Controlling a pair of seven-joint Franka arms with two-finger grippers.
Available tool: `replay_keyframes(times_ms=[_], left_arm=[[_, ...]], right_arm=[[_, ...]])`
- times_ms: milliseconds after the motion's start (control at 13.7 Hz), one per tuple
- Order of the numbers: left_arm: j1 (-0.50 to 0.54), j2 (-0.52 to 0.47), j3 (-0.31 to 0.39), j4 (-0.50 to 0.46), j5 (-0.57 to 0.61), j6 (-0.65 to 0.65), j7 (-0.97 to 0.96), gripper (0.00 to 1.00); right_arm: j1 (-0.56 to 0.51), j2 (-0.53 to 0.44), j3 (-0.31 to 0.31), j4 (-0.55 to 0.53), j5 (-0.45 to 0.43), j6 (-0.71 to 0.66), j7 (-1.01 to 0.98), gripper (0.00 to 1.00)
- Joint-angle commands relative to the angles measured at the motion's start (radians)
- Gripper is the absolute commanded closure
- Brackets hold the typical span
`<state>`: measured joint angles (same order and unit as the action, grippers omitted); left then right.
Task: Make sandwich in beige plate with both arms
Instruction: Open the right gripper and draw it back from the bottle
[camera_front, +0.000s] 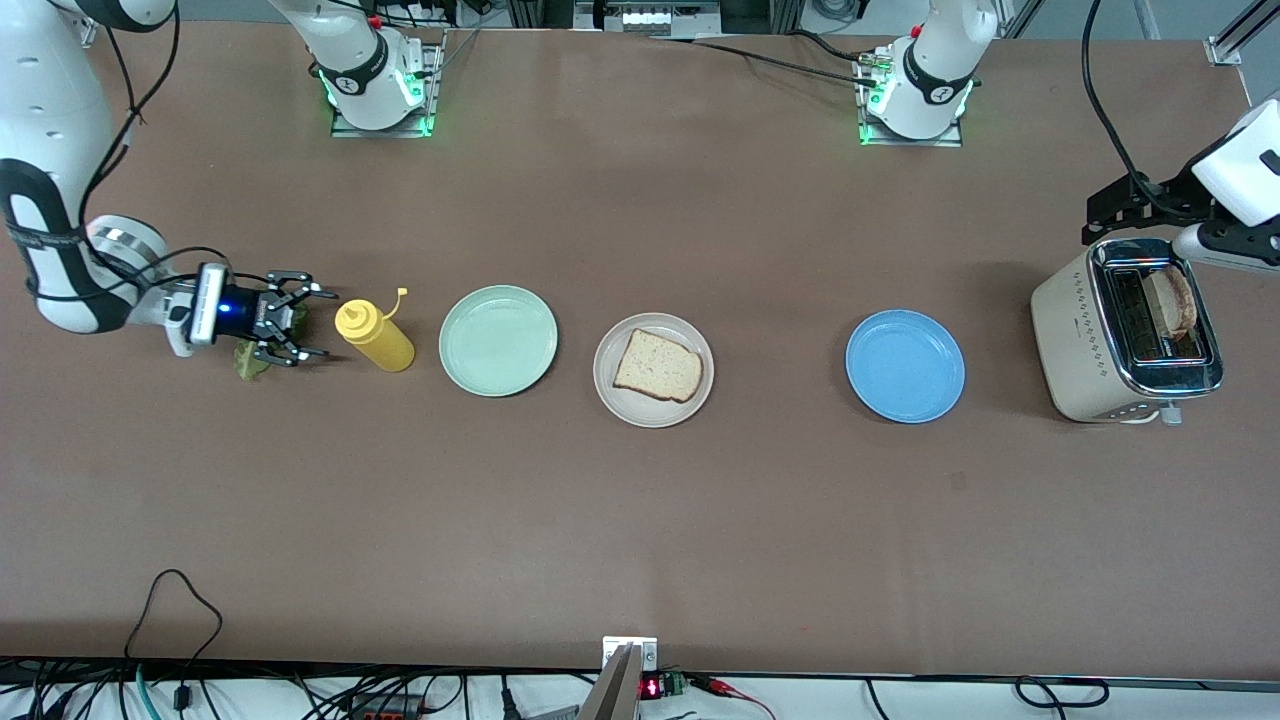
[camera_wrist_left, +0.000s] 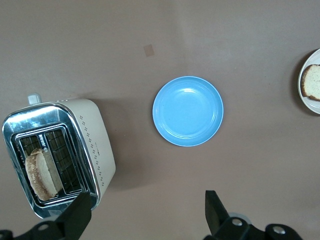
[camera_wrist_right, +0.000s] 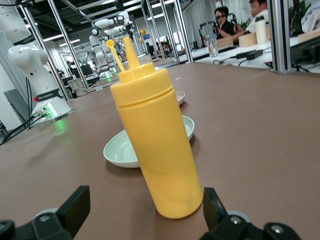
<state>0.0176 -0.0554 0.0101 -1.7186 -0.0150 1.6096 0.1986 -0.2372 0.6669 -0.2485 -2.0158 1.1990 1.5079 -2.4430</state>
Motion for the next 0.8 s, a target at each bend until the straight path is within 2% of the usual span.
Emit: replay_keyframes(times_ms=[0,146,219,512,585,731], left_arm=[[0.001,0.009,0.001,0.022,-0.008,-0.017,-0.008,0.0],[0.001,0.009,0.001,0.022,-0.008,-0.017,-0.008,0.0],[0.001,0.009,0.001,0.022,-0.008,-0.017,-0.008,0.0],[0.001,0.012,0.001,0.022,-0.008,-0.017,-0.008,0.0],[0.001,0.012,0.001,0.022,-0.008,-0.017,-0.008,0.0],[0.001,0.012,0.001,0.022,-0.008,-0.017,-0.008,0.0]], right_arm=[[0.004,-0.091,-0.034,0.014,-0.102,0.002,0.158,0.0],[0.003,-0.115,-0.04,0.081,-0.171,0.0,0.27,0.0],[0.001,-0.115,-0.038,0.151,-0.199,-0.009,0.339,0.0],[0.003,-0.106,-0.037,0.371,-0.26,-0.07,0.545,0.0],[0.033,-0.113,-0.047,0.412,-0.304,-0.077,0.643,0.0],[0.105,-0.115,-0.126,0.465,-0.329,-0.078,0.706,0.0]])
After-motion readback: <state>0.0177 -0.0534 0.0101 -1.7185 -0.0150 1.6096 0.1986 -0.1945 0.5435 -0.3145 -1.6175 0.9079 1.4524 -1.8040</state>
